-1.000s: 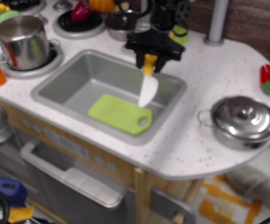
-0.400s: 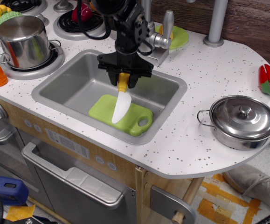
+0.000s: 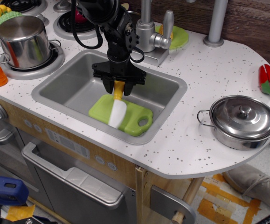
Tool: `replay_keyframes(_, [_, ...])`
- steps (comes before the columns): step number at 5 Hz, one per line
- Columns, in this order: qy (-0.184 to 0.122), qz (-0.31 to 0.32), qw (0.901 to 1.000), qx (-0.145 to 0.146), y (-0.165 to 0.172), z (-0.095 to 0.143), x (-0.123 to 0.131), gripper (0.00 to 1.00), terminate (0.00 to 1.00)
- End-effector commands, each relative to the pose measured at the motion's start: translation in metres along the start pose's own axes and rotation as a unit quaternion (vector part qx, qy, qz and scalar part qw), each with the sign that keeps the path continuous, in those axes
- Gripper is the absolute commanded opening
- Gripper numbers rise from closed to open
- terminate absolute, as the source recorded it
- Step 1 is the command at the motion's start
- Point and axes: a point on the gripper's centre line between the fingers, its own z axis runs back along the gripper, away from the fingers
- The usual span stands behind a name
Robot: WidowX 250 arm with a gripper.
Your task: Put knife on cutting board
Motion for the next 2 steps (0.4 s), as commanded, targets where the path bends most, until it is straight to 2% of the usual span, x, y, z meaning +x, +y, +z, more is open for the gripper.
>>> replay_keyframes(1, [-0.029,0.0,0.9996,-0.003,0.006,0.0136,0.016,1.0,0.0])
replay_keyframes(2, [-0.029,0.0,0.9996,-0.003,0.006,0.0136,0.016,1.0,1.0])
